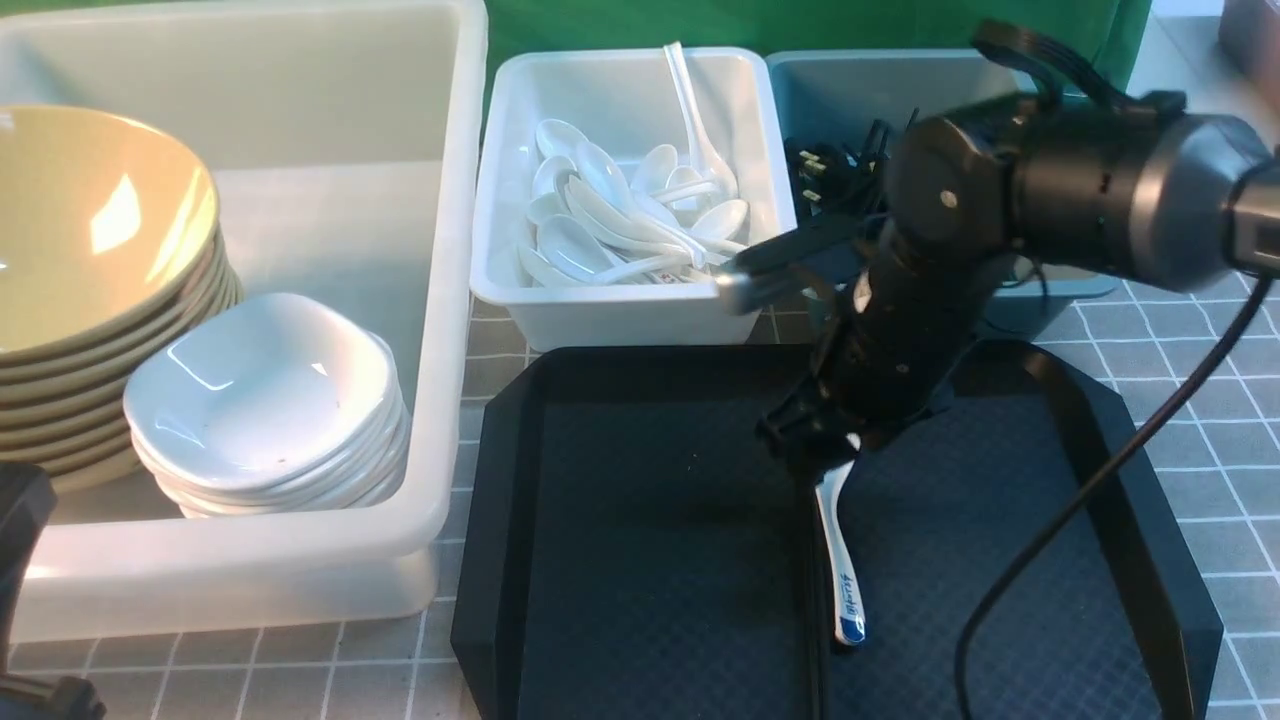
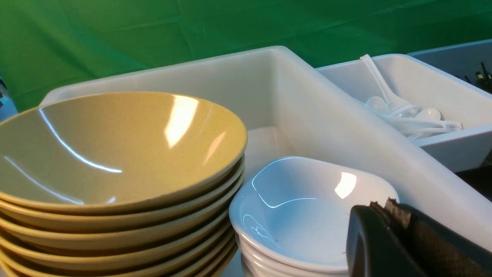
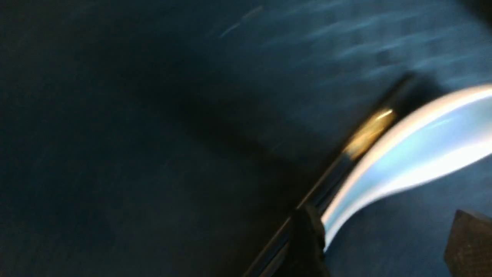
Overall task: On grey table put chopsticks spoon bowls plates into blue grey white boxes.
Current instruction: 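Reach down and grasp the white spoon resting in the bowl with the right gripper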
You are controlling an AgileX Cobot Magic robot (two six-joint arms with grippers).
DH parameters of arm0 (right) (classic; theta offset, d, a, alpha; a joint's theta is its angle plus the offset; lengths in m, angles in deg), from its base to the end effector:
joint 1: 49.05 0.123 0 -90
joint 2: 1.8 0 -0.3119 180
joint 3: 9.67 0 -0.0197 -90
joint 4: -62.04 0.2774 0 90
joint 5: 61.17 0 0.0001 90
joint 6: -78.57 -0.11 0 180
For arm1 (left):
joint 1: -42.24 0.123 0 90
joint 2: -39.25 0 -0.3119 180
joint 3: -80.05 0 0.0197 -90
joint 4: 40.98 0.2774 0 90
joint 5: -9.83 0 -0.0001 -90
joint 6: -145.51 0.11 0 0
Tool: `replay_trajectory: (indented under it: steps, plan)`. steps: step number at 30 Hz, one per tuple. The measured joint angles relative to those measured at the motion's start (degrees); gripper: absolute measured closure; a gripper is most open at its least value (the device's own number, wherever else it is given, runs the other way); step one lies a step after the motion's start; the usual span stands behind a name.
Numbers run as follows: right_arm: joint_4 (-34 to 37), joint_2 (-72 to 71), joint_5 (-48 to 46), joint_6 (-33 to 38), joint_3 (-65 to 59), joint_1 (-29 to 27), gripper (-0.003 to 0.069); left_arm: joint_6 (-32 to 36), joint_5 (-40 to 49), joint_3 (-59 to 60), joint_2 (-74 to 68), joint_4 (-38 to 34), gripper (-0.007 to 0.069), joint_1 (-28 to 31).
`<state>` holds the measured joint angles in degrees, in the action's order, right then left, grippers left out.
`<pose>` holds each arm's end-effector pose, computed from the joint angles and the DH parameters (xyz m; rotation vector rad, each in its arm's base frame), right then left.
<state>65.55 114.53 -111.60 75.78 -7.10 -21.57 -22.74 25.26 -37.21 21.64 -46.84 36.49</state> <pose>0.3792 0.2031 0.2031 -0.5707 2.8266 0.1778 0.0816 -0.0112 0.2723 0.1928 1.6592 -0.0181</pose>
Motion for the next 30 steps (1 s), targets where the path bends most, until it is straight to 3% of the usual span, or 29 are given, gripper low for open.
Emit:
replay_trajectory:
  steps: [6, 10, 15, 30]
  plan:
    - [-0.13, 1.26, 8.84, -5.05, -0.32, -1.71, 0.0167, 0.0, 0.0, 0.0, 0.0, 0.0, 0.0636, 0.0]
    - [-0.13, 4.02, 9.85, -5.21, -0.32, -1.71, 0.0172, 0.0, 0.0, 0.0, 0.0, 0.0, 0.0636, 0.0]
    - [-0.06, 6.1, 9.86, -4.69, -0.32, -1.71, 0.0222, 0.0, 0.0, 0.0, 0.0, 0.0, 0.0636, 0.0]
    - [0.05, 0.82, 9.24, 1.16, -0.32, -1.71, 0.0225, 0.0, 0.0, 0.0, 0.0, 0.2, 0.0636, 0.0]
